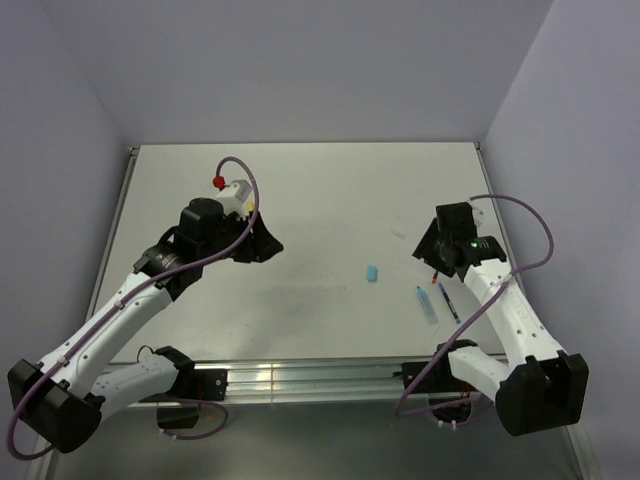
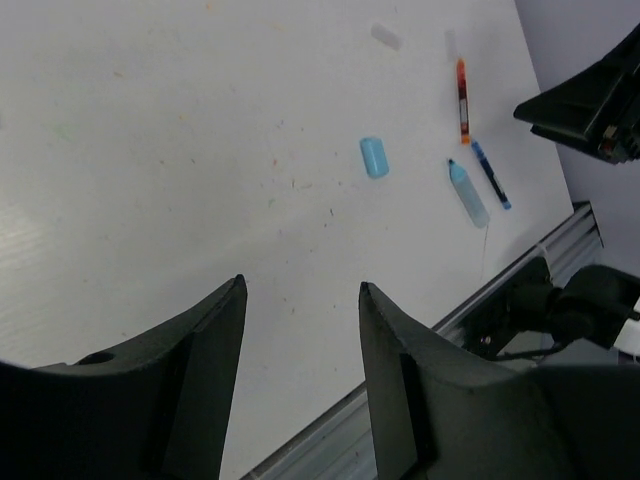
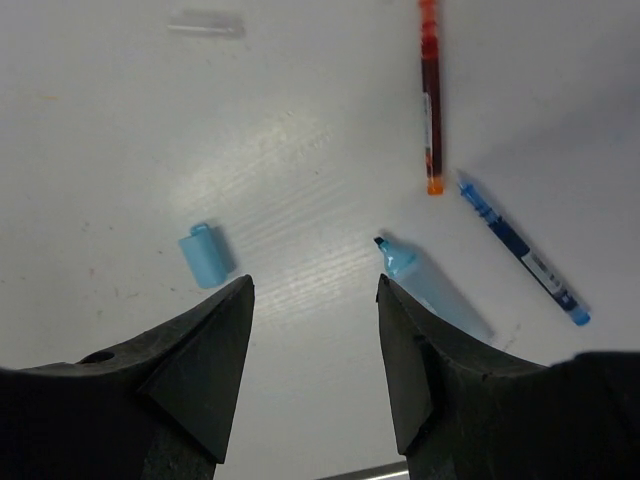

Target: Insert the pens into the pen caps

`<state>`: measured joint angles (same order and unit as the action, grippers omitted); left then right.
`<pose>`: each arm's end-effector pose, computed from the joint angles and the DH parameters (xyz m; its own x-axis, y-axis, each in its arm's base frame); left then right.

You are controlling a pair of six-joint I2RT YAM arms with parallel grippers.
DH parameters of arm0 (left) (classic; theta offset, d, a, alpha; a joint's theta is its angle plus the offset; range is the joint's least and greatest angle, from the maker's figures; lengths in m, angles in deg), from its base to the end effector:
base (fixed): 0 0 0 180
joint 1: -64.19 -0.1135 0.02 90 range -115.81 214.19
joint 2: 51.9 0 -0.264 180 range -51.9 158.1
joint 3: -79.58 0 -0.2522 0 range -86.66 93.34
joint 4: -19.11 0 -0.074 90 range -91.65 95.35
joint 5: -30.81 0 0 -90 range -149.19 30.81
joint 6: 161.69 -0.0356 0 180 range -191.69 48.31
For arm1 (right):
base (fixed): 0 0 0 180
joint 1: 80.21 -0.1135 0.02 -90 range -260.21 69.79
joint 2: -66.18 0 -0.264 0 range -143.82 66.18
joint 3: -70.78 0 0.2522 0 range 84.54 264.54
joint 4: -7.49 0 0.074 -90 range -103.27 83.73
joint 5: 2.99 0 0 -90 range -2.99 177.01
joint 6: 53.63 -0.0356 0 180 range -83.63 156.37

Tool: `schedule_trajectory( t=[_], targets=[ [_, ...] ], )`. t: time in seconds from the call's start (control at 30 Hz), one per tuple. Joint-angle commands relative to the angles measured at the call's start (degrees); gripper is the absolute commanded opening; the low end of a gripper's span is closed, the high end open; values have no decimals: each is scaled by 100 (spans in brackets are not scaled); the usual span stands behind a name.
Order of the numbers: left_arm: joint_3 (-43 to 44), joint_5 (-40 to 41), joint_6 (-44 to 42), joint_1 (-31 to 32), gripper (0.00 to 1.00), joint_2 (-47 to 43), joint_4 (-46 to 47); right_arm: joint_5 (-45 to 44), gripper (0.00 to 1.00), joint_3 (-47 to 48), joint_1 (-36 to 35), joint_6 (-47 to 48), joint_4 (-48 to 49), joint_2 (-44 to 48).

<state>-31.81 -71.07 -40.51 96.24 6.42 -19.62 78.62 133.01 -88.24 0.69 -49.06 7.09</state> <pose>0.1870 -0.1257 0.3314 -0.6936 -0.1635 -0.7015 0.3666 0.7583 -0.5391 0.2001 0.0230 0.2661 -0.6762 0.4873 -0.5525 0.4214 0.8710 0.2525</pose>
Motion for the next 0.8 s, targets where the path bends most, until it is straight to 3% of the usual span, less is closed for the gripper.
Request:
schedule_trajectory(
  t=[0.0, 0.23, 0.43, 0.77],
  targets=[
    [-325, -613, 64, -6, 53, -58, 467, 145, 60, -127, 126, -272, -318, -129],
    [-458, -913, 29, -15, 54, -146, 441, -145, 59, 162, 583, -273, -28, -1173],
    [-361, -825, -86, 29, 54, 3, 335, -242, 47, 821, 1040, -44, 341, -2560],
    [-326, -816, -112, 29, 54, 126, 318, -691, 43, 1499, 1330, 404, 341, -3293]
  ],
)
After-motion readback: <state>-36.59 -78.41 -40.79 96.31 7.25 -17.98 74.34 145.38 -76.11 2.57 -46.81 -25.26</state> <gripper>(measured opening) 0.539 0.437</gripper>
